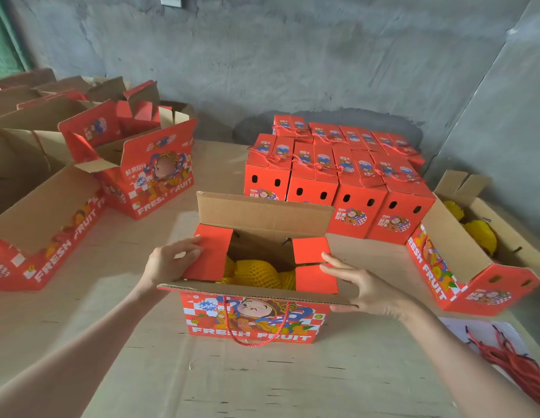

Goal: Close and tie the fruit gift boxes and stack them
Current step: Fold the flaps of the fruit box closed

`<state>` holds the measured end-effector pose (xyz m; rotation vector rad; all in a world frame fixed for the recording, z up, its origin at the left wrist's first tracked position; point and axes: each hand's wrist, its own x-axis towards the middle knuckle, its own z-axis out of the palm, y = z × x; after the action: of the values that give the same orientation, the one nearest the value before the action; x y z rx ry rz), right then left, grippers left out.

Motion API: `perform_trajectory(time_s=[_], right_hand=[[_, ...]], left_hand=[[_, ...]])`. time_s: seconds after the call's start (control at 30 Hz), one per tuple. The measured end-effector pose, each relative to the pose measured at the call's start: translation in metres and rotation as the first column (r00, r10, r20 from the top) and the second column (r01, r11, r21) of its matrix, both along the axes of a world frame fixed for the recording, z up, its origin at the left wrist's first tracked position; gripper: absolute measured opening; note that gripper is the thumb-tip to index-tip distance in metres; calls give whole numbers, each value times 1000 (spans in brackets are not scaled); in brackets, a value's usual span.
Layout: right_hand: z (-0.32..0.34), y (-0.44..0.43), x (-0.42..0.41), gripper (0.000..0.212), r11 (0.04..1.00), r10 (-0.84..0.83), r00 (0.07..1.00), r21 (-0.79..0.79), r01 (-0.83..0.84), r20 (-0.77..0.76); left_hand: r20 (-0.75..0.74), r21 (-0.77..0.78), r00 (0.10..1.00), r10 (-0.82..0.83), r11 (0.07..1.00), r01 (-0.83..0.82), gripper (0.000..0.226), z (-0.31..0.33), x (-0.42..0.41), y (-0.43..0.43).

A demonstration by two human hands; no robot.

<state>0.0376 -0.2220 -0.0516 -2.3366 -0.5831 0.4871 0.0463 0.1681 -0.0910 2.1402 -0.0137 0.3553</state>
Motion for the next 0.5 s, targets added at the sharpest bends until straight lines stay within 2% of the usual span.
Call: perform_trajectory(time_s=[0.1, 0.17, 0.2, 0.27, 0.3, 0.4, 0.43, 0.5], right_hand=[[7, 2, -1, 82, 999, -39, 998, 31, 41, -52], [10, 3, -3, 77, 985, -126, 991, 110, 131, -53], [10, 5, -6, 73, 972, -188, 981, 136, 192, -44], [9, 15, -11, 60, 919, -345, 938, 192, 343, -25], [6, 22, -12, 56, 884, -404, 915, 250, 395, -13], [-5, 42, -14, 30, 785, -538, 840, 401, 471, 66], [-9, 48, -13, 27, 768, -569, 816, 421, 483, 100], [-16, 56, -14, 35, 741, -613, 770, 467, 483, 175]], left_hand=[[-41, -249, 995, -85, 966, 73, 15, -6, -3, 3], [-101, -383, 991, -90, 923, 45, 9, -7, -5, 4], [-135, -411, 990, -45, 912, -15, 14, -6, -4, 3], [-195, -402, 981, 22, 910, -101, 53, -2, -6, 0], [-225, -420, 974, 7, 902, -103, 65, -1, -8, -1], [-250, -510, 965, -80, 858, -61, 70, 2, -10, -4], [-246, -481, 968, -58, 874, -70, 72, 2, -10, -6], [-229, -427, 973, 34, 894, -132, 66, 2, -9, -17]])
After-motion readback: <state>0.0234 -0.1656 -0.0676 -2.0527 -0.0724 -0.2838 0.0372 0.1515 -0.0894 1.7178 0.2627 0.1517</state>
